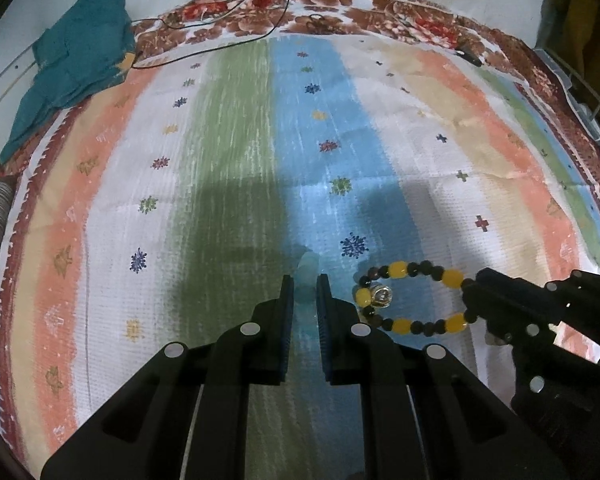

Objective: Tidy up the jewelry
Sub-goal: 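Lift and carry both bead bracelets back over the silver tin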

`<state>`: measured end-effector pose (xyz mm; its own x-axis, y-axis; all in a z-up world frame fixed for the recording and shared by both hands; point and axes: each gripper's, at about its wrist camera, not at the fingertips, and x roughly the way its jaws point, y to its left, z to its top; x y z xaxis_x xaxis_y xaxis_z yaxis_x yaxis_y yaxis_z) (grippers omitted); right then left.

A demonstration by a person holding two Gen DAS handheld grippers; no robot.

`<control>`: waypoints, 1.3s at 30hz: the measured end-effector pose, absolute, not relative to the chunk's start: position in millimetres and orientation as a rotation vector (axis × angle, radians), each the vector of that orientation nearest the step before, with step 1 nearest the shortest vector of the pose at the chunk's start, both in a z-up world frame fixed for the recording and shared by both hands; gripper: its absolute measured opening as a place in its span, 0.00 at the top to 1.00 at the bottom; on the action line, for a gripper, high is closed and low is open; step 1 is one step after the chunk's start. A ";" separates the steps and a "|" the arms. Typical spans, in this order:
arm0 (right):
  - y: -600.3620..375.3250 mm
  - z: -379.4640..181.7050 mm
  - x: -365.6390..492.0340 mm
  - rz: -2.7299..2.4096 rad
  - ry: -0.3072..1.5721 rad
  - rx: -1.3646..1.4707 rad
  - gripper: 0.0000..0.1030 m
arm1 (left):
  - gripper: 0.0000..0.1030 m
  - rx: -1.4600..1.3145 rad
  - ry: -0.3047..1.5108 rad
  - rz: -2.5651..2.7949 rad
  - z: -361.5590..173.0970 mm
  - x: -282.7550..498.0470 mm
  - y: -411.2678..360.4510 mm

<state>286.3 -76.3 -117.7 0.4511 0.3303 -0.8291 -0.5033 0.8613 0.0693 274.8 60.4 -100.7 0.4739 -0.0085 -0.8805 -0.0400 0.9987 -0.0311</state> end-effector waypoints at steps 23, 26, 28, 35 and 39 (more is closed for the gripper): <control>-91.1 -88.0 267.7 0.462 0.925 -0.151 0.90 | 0.90 -0.078 1.030 0.022 -68.1 250.9 53.3; -98.1 -81.9 264.9 0.447 0.914 -0.133 0.90 | 0.90 -0.111 1.018 0.001 -59.4 245.9 48.4; -102.7 -79.2 263.3 0.429 0.905 -0.132 0.90 | 0.90 -0.113 1.002 -0.005 -52.0 241.1 42.7; -115.9 -73.1 259.6 0.372 0.881 -0.123 0.90 | 0.90 -0.082 0.949 -0.012 -31.3 221.8 26.6; -121.9 -68.3 254.8 0.361 0.867 -0.118 0.90 | 0.90 -0.074 0.919 -0.018 -21.8 216.9 20.9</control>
<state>254.8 -121.9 -68.3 0.5914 0.2620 -0.7626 -0.3565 0.9332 0.0441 216.9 20.9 -21.8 0.6064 -0.0476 -0.7937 -0.0160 0.9973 -0.0721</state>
